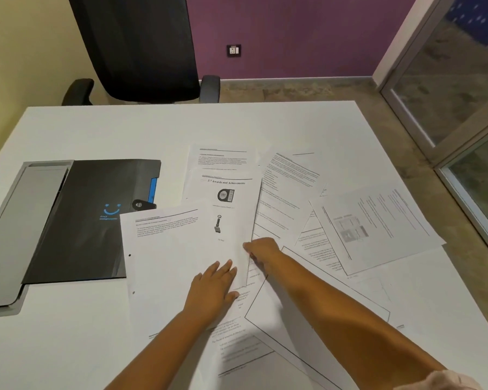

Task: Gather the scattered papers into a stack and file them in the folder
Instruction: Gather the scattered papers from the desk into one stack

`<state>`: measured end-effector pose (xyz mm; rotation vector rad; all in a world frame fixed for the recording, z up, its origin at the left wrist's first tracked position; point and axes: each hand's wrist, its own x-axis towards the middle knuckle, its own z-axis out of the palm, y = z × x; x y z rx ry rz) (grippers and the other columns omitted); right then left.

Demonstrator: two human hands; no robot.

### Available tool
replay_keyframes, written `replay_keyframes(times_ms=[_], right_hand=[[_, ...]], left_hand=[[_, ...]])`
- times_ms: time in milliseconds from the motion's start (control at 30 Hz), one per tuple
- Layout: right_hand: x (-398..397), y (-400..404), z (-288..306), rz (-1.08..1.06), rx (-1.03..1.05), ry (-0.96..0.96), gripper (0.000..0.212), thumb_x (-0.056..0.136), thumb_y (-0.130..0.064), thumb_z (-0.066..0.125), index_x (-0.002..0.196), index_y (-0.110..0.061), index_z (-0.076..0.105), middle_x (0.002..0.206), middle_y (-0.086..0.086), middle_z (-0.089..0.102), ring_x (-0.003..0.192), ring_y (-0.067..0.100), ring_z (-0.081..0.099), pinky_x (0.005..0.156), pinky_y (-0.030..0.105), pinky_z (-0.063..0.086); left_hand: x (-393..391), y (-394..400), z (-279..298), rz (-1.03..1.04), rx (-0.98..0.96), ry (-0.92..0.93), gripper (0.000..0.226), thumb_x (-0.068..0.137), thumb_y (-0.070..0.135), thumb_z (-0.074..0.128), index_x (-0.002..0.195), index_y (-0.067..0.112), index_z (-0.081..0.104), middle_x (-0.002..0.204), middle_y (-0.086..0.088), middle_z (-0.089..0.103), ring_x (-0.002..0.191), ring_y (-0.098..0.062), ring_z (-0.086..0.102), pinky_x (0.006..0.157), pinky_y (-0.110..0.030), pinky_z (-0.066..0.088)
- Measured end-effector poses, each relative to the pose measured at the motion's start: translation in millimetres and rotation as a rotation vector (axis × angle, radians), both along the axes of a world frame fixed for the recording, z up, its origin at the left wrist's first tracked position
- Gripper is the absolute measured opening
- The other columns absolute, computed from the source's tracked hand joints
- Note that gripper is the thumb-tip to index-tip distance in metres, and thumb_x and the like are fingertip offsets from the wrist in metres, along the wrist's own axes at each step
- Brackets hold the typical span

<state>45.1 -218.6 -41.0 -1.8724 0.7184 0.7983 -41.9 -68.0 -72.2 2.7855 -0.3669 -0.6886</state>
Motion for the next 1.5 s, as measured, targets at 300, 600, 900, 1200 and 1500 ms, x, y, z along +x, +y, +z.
replay_keyframes(times_ms=[300, 600, 900, 1200, 1500], right_hand=[[-1.2, -42.1, 0.4, -0.056, -0.397, -0.550, 0.010, 0.096, -0.028, 0.044, 0.090, -0.023, 0.050, 0.082, 0.001, 0.060, 0.071, 0.024, 0.056, 0.056, 0.026, 0.038], [2.7, -105.3, 31.7, -0.135, -0.138, -0.628, 0.023, 0.098, -0.019, 0.045, 0.114, -0.008, 0.056, 0.101, 0.003, 0.055, 0.090, 0.018, 0.050, 0.077, 0.024, 0.037], [-19.6, -108.3, 39.5, 0.147, -0.003, -0.447, 0.016, 0.093, -0.024, 0.056, 0.108, -0.022, 0.058, 0.096, 0.009, 0.063, 0.077, 0.019, 0.063, 0.068, 0.025, 0.056], [-47.8, -136.5, 3.4, 0.614, -0.790, -0.158, 0.081, 0.064, -0.059, 0.074, 0.127, -0.023, 0.040, 0.132, 0.004, 0.042, 0.124, 0.025, 0.040, 0.098, 0.041, 0.037], [-44.0, -140.1, -3.8, 0.510, -0.719, -0.116, 0.060, 0.071, -0.059, 0.069, 0.118, -0.023, 0.054, 0.126, 0.005, 0.046, 0.122, 0.025, 0.043, 0.099, 0.040, 0.035]], left_hand=[[-1.7, 7.2, -4.4, 0.040, -0.046, -0.067, 0.059, 0.092, 0.049, 0.035, 0.145, 0.028, 0.022, 0.156, 0.010, 0.015, 0.145, -0.017, 0.011, 0.116, -0.039, 0.019], [28.4, -7.4, 54.3, 0.942, -0.982, 0.096, 0.052, 0.097, 0.042, 0.028, 0.140, 0.013, 0.030, 0.136, -0.009, 0.050, 0.115, -0.024, 0.052, 0.095, -0.036, 0.043], [32.8, 15.1, 63.6, 0.960, -0.777, 0.234, 0.035, 0.091, 0.009, 0.048, 0.125, 0.006, 0.051, 0.118, -0.016, 0.060, 0.088, -0.022, 0.057, 0.077, -0.030, 0.043], [-2.5, 31.0, 39.3, 1.011, -0.685, 0.276, 0.038, 0.091, 0.006, 0.048, 0.128, 0.001, 0.047, 0.129, -0.020, 0.055, 0.112, -0.034, 0.054, 0.088, -0.035, 0.041], [-2.2, 31.6, 45.1, 1.024, -0.699, 0.294, 0.039, 0.091, 0.005, 0.048, 0.129, -0.001, 0.047, 0.129, -0.022, 0.054, 0.115, -0.037, 0.053, 0.101, -0.046, 0.042]])
